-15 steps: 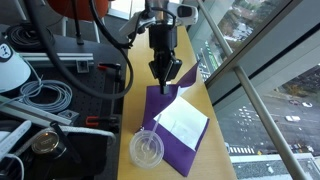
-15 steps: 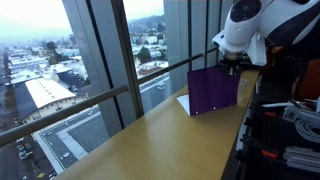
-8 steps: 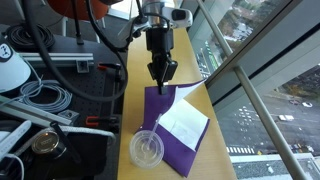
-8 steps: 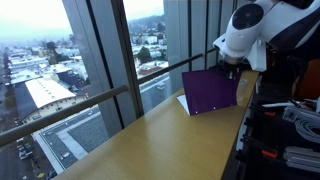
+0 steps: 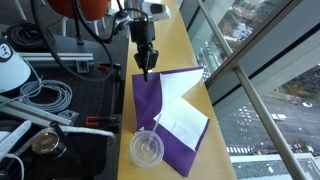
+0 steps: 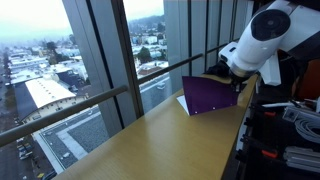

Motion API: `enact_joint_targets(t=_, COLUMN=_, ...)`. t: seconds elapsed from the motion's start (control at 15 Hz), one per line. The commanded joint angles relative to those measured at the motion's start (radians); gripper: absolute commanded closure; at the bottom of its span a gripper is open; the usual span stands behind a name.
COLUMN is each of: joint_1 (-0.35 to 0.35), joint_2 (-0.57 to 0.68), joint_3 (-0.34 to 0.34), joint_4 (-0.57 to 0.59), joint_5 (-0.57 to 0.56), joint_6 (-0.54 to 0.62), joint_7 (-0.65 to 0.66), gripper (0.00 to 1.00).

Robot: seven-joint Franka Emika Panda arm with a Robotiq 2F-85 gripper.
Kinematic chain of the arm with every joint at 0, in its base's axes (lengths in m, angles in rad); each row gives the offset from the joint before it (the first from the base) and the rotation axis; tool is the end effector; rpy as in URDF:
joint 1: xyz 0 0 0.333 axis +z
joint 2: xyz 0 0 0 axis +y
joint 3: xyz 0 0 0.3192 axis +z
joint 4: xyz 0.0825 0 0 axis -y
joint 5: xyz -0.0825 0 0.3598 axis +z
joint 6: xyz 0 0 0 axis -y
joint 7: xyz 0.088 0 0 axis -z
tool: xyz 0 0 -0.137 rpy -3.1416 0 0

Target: Open the folder

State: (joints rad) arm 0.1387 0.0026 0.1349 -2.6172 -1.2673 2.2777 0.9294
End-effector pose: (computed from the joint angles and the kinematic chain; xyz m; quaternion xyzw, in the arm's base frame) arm 0.3970 0.0648 0.2390 0.8986 0.1755 0.1009 0.3893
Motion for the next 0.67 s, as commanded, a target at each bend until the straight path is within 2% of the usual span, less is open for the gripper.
enact_joint_targets(t=0.0, joint_1=0.008, joint_2=-0.017, joint_3=0.009, joint_4=-0.019, joint_5=0.009, joint_6=0.015, joint_7=0.019, gripper=1.0)
enact_joint_targets(t=0.27, joint_1=0.017, joint_2=-0.014, joint_3=0.017, joint_4=-0.008, joint_5=0.036, joint_6=0.017, joint_7=0.016, gripper=1.0)
enact_joint_targets(t=0.6, joint_1=0.076, joint_2=-0.007, joint_3=0.08, joint_4=-0.001, joint_5=0.165, joint_6=0.009, joint_7=0.024, gripper=1.0)
